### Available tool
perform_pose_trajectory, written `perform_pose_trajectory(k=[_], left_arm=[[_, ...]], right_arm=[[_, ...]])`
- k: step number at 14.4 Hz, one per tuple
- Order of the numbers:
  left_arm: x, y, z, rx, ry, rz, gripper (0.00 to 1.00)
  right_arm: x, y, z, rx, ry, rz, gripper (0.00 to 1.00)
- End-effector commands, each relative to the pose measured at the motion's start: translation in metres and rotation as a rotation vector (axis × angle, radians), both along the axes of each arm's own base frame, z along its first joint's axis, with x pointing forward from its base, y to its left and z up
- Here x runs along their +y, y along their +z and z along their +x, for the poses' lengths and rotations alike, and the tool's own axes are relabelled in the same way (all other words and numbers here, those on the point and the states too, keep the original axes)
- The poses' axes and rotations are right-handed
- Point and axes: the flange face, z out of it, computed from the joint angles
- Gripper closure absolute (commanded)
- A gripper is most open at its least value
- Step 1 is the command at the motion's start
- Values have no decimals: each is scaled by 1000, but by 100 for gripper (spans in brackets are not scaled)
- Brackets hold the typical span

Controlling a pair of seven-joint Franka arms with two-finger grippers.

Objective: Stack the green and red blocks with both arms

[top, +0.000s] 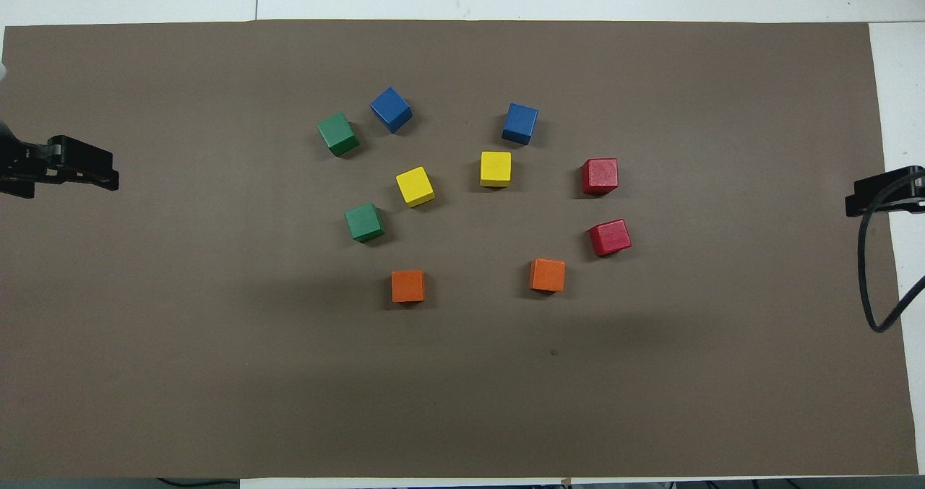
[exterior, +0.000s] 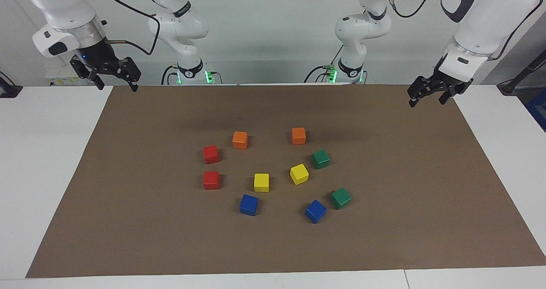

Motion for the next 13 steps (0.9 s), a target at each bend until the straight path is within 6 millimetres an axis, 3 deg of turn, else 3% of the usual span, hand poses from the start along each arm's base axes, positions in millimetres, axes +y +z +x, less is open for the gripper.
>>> perform_pose_trajectory(k=[1, 6, 8, 13], left_arm=[[-3, -2, -1, -10, -4, -9, 0], [-3, -2, -2, -7, -4, -9, 0], [-6, -3, -2, -5, -8, -7, 0], [-8, 3, -1, -22, 1, -8, 0]], right_arm=[[-4, 0, -9, 10, 15, 2, 0], [-10, -2, -11, 18, 0, 9, 0], [-9, -9, -16, 20, -2, 9, 0], [4, -44, -4, 3, 25, 7, 0]])
